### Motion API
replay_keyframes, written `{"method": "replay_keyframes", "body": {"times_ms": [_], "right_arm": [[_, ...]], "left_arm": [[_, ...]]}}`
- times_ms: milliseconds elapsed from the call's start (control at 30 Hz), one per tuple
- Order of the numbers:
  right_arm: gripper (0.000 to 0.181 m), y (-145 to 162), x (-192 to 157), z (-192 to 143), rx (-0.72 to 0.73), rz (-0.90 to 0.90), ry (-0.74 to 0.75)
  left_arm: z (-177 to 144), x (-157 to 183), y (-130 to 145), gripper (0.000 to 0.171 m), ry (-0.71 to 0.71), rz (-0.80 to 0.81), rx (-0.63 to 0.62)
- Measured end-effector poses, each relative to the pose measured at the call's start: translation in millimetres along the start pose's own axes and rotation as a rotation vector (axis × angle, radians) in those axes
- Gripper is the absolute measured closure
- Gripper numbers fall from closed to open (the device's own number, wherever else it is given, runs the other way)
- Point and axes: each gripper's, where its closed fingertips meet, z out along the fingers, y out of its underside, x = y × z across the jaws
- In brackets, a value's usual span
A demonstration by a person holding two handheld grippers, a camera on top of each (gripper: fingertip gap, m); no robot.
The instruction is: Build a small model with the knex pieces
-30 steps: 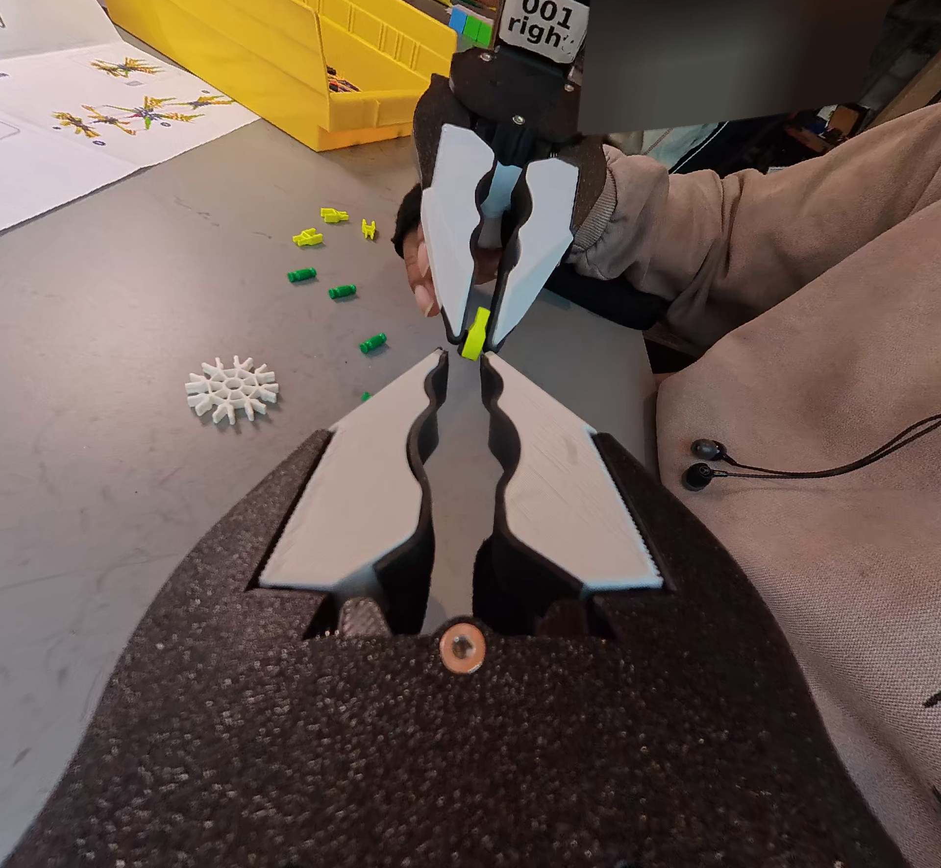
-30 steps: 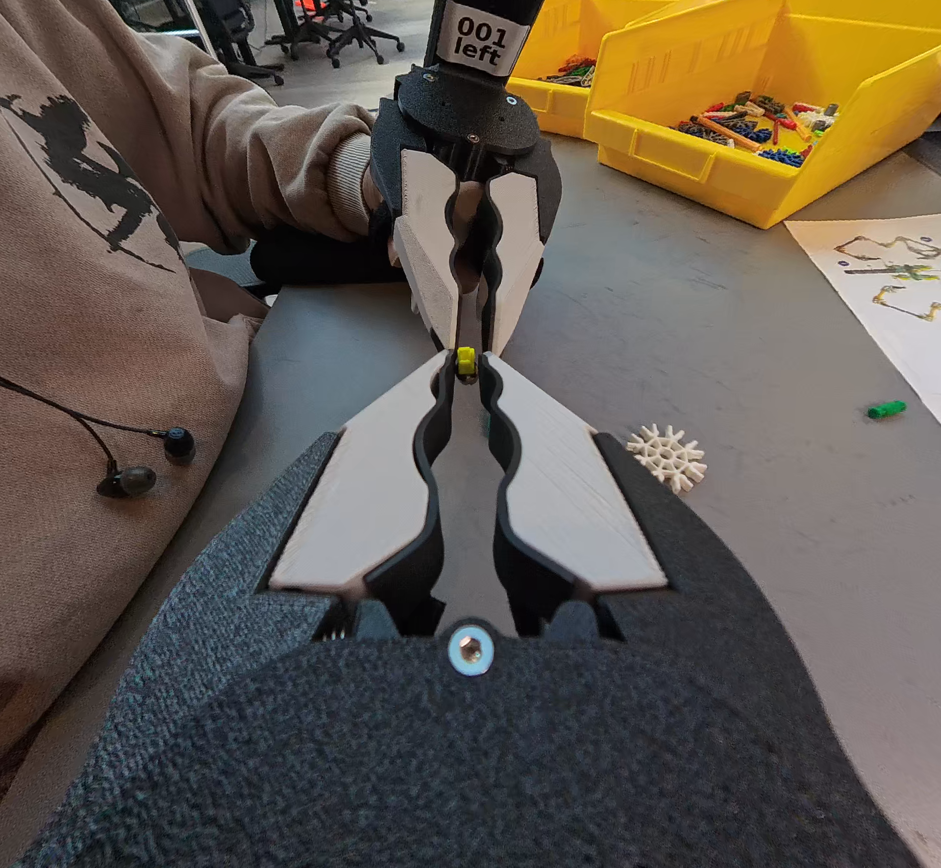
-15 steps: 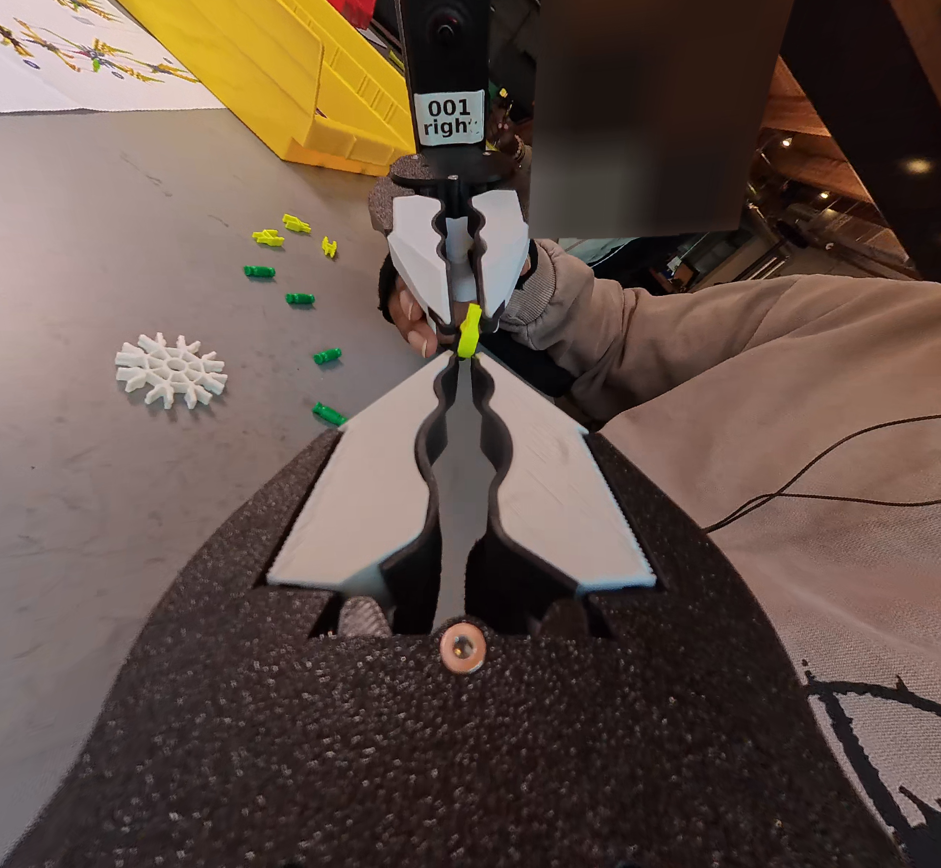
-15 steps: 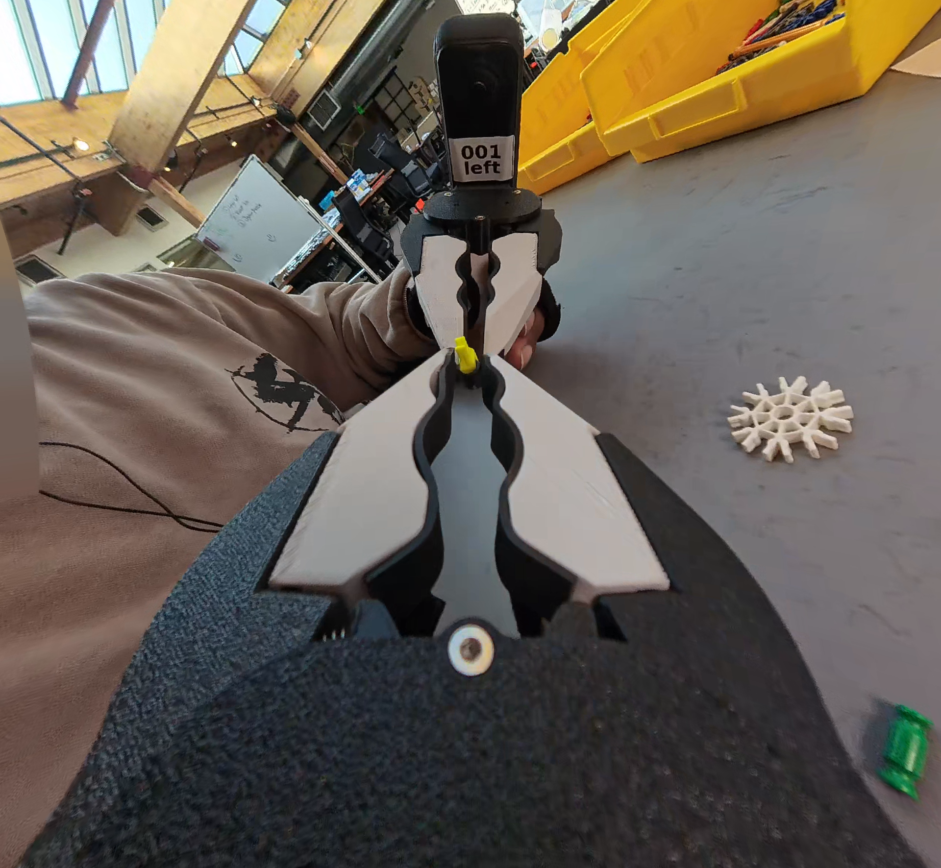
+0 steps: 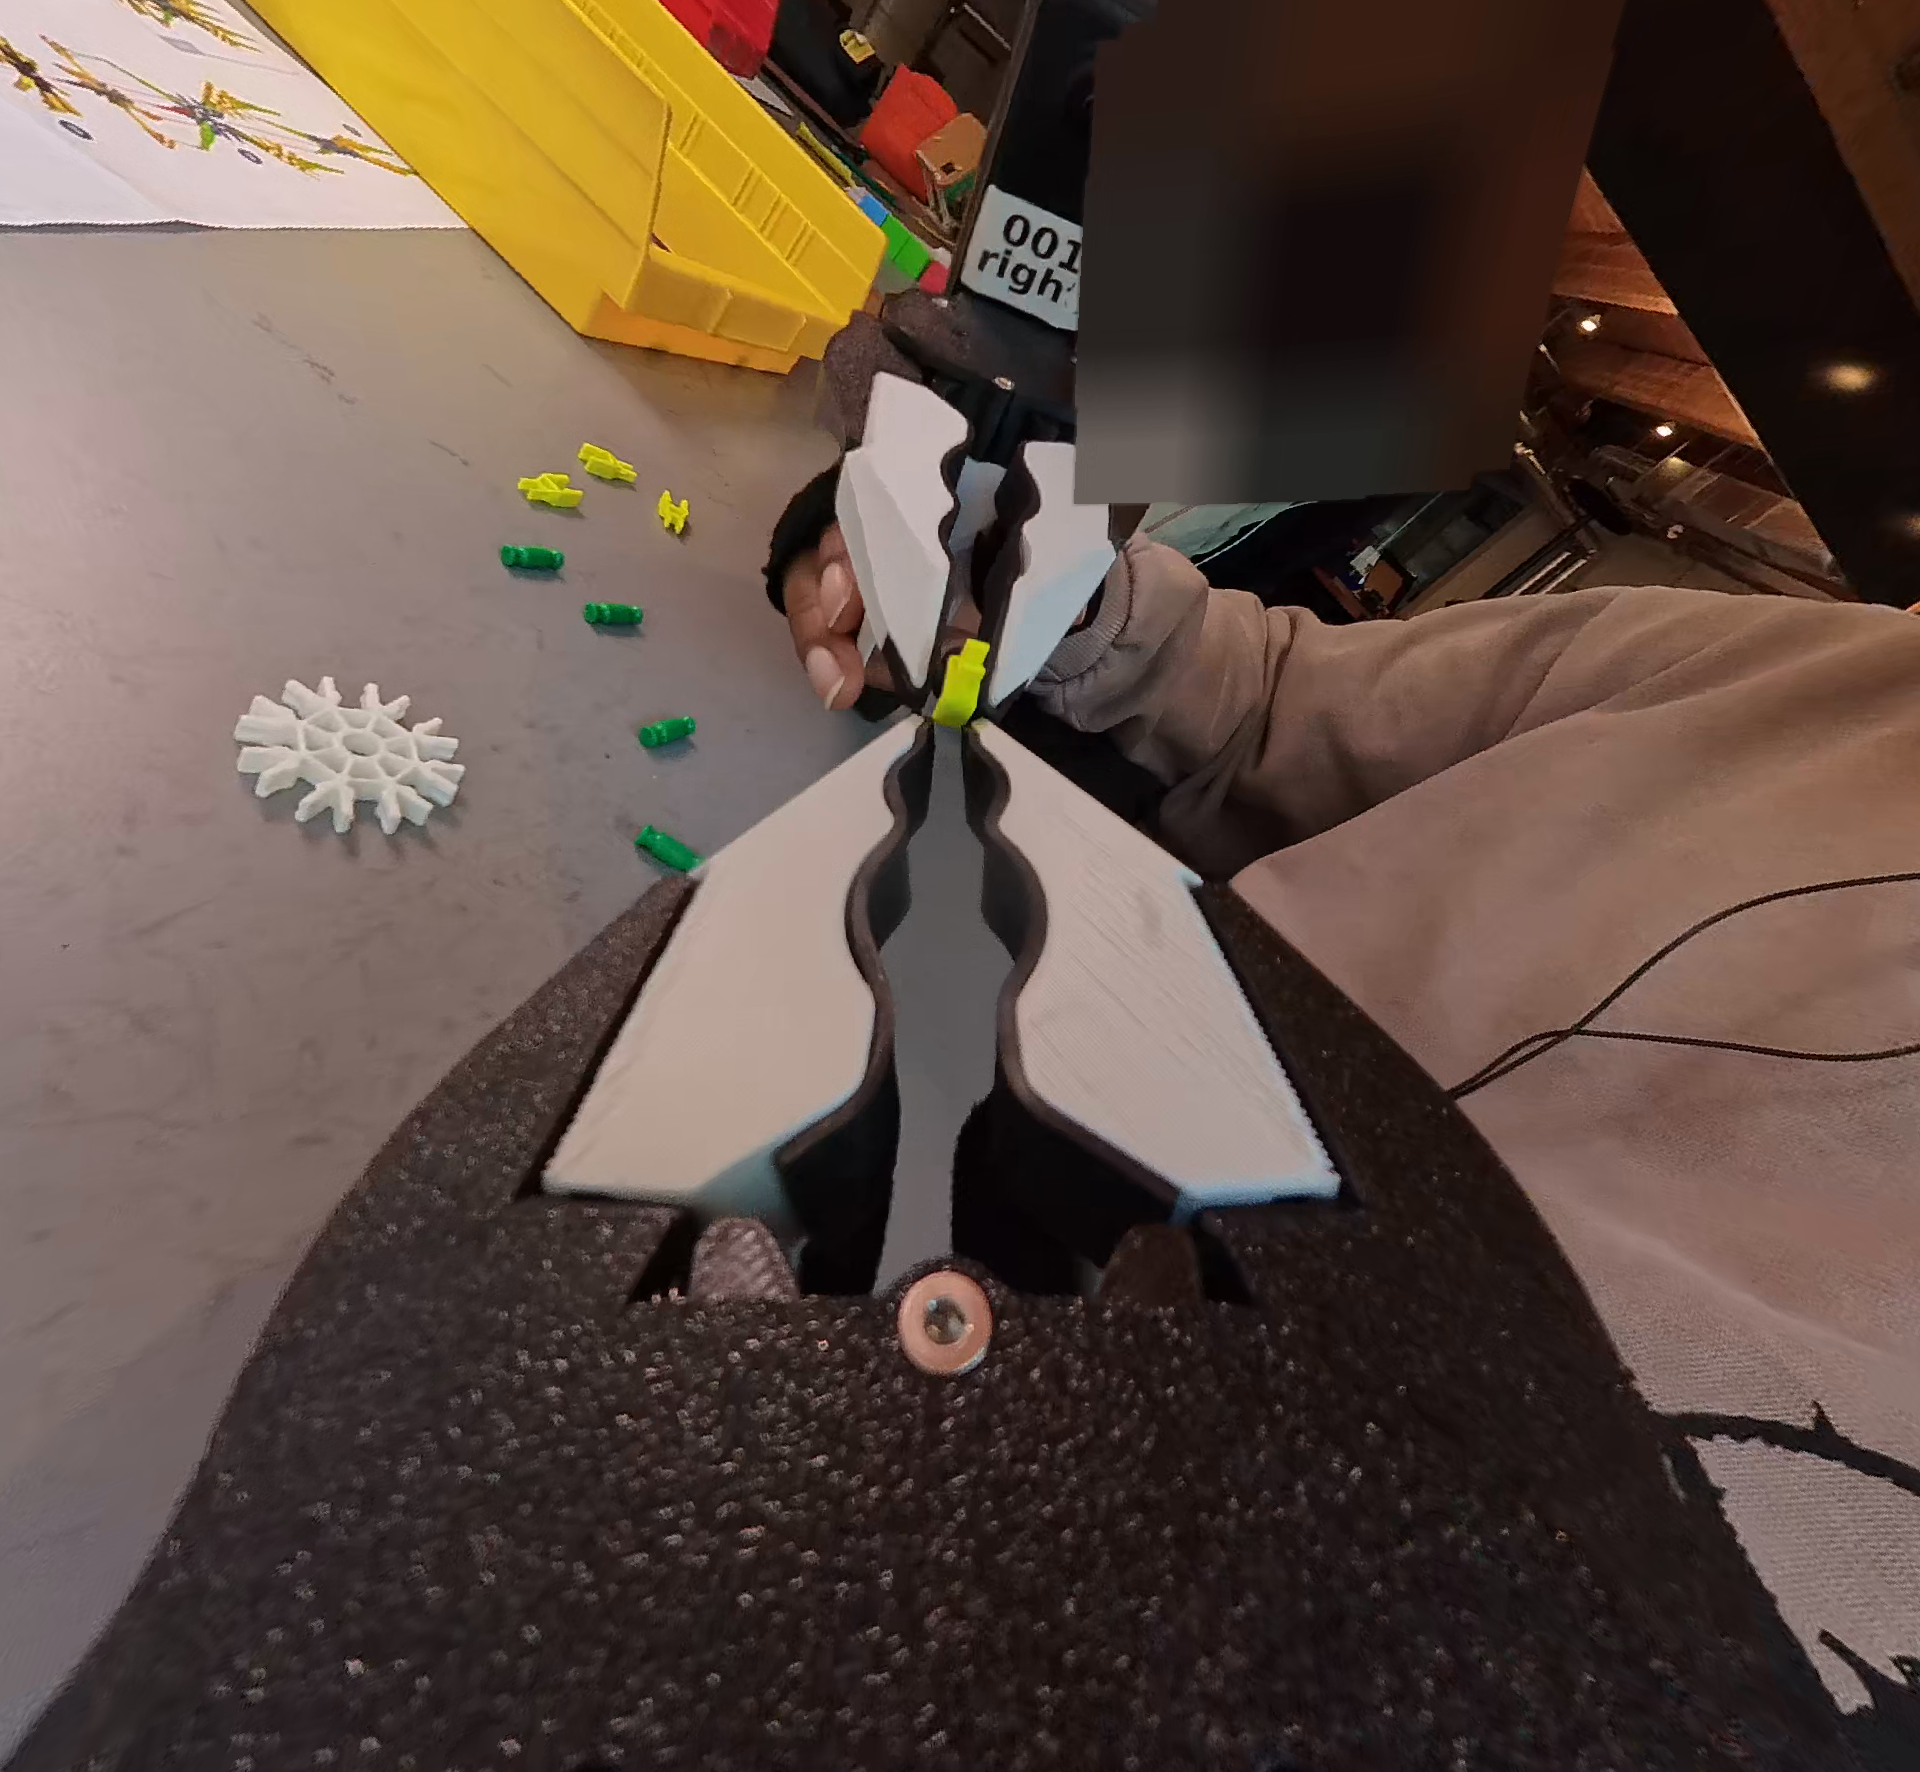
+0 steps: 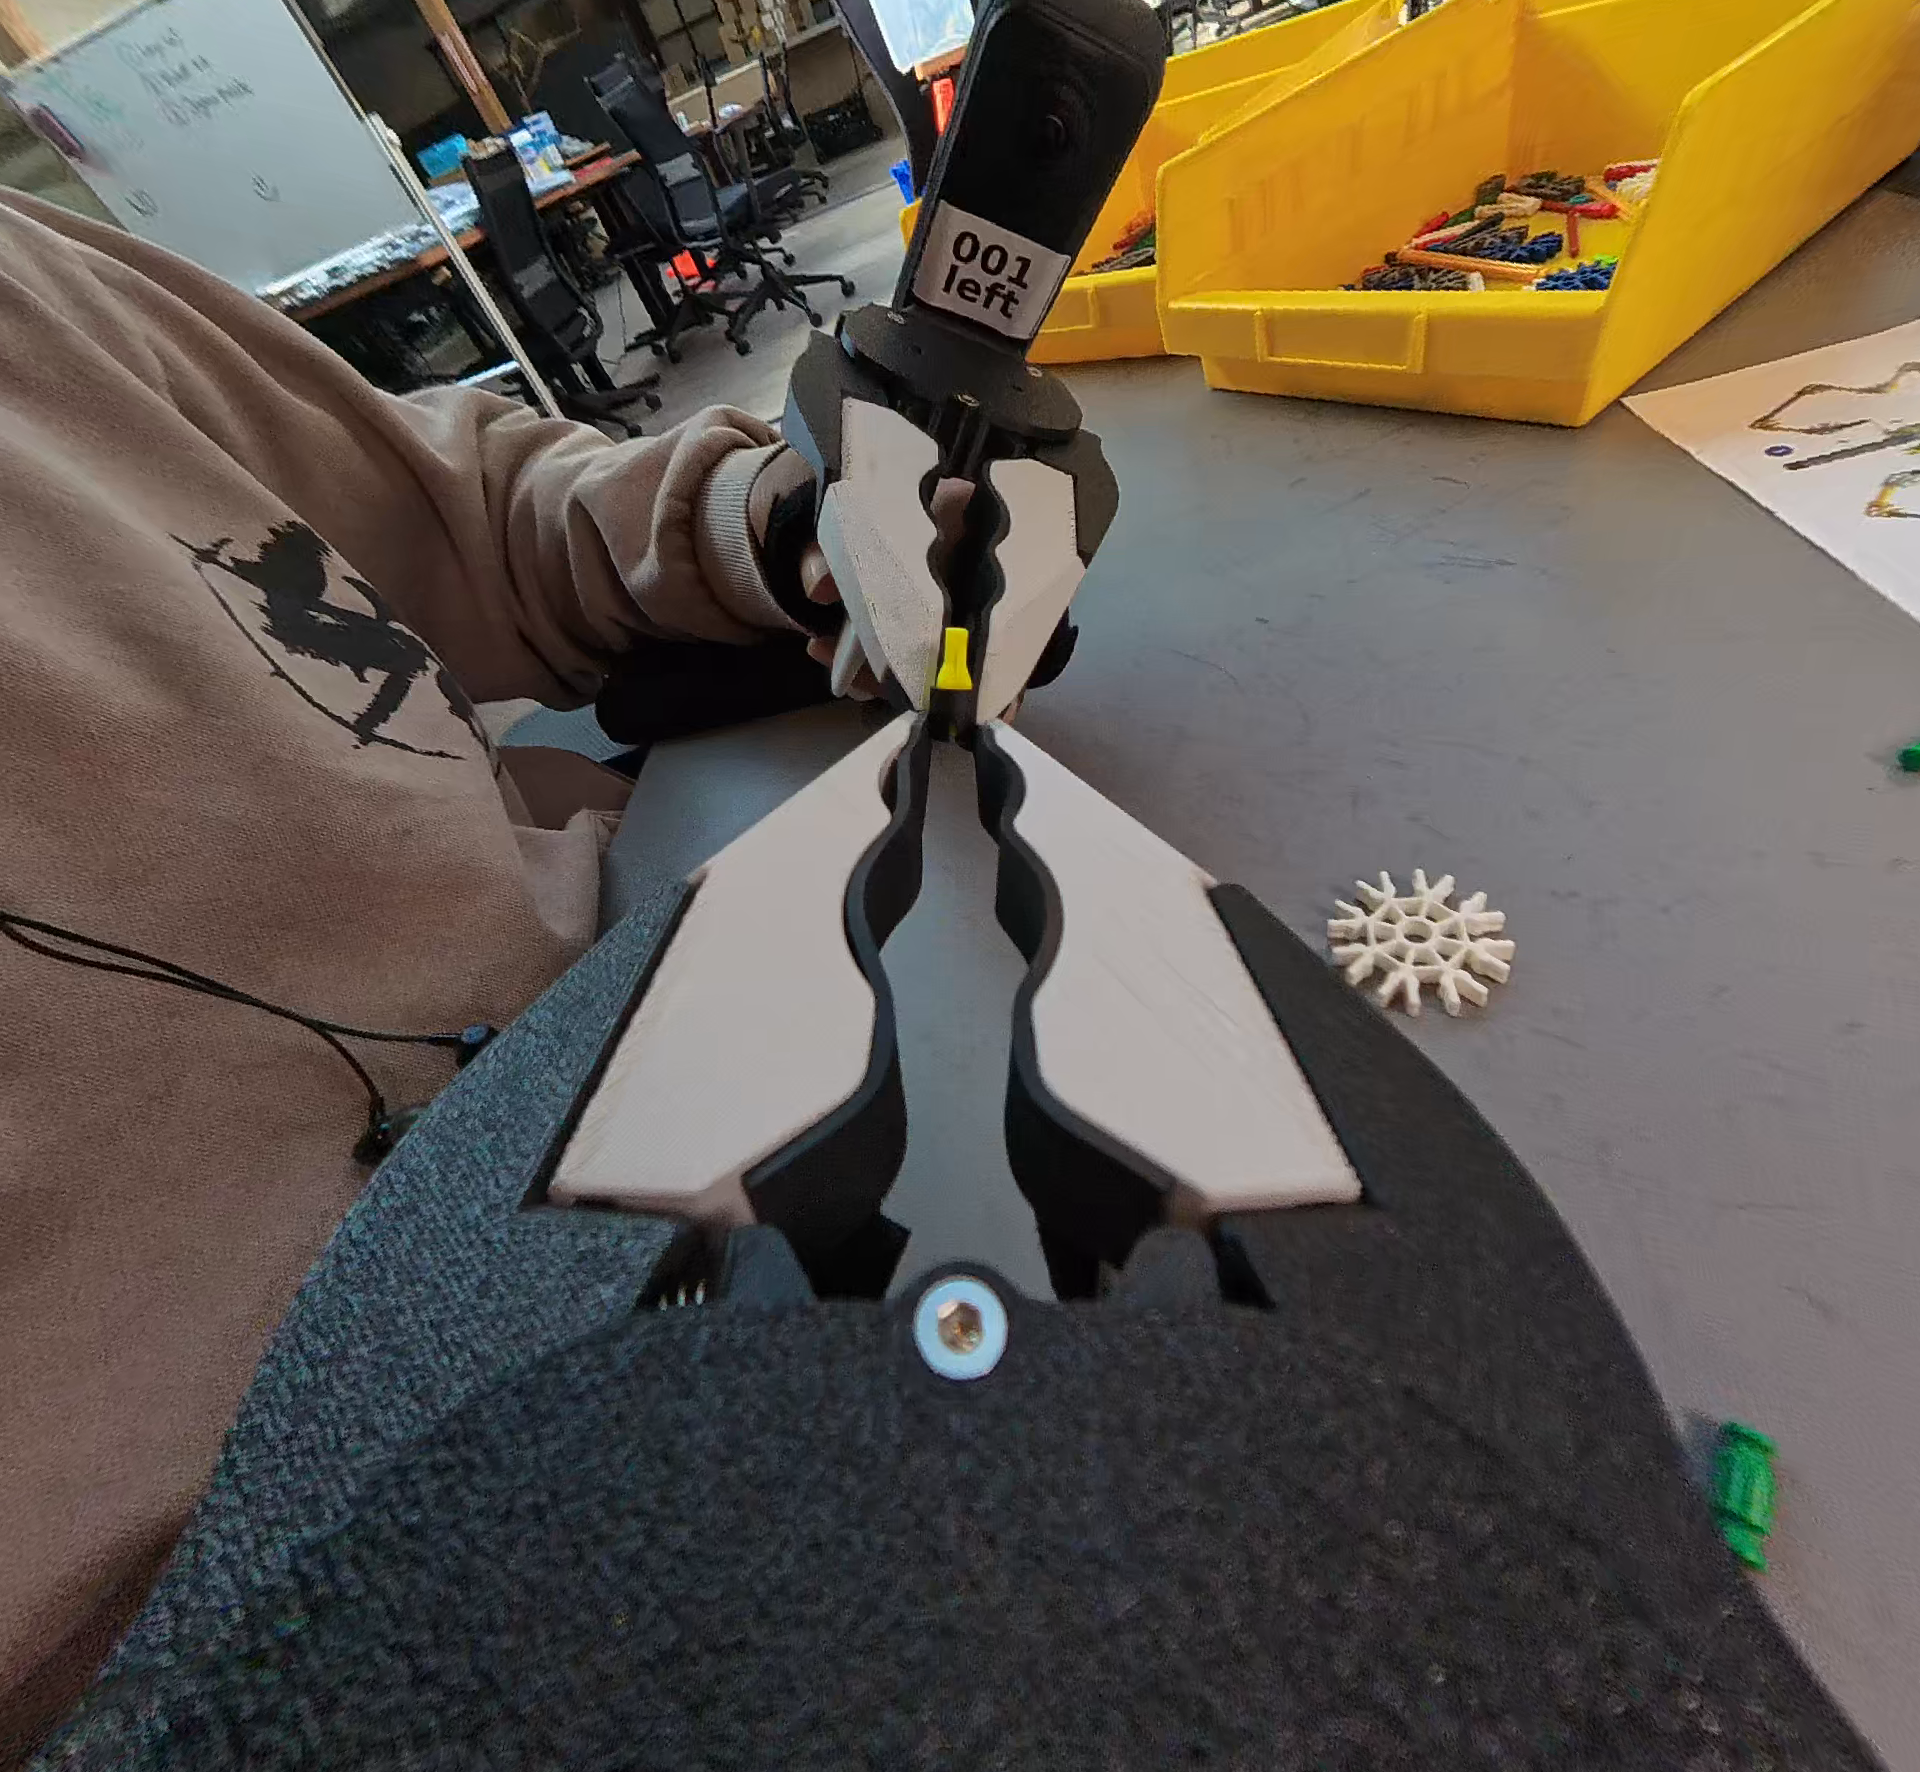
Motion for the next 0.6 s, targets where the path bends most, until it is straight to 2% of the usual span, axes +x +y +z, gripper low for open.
{"method": "replay_keyframes", "body": {"times_ms": [133,300,400,600], "right_arm": [[0.174,9.0,10.1,-1.8,-0.104,-0.141,0.118],[0.174,21.1,10.0,1.3,-0.207,-0.261,0.171],[0.174,22.8,3.9,4.7,-0.221,-0.285,0.153],[0.169,11.1,-5.2,4.0,-0.142,-0.311,0.122]], "left_arm": [[-4.7,-8.1,-1.0,0.156,-0.098,0.130,-0.030],[-7.6,-10.7,1.3,0.156,-0.174,0.291,-0.073],[-1.9,-8.9,11.4,0.166,-0.183,0.364,-0.133],[-1.1,-0.8,7.7,0.168,-0.178,0.433,-0.115]]}}
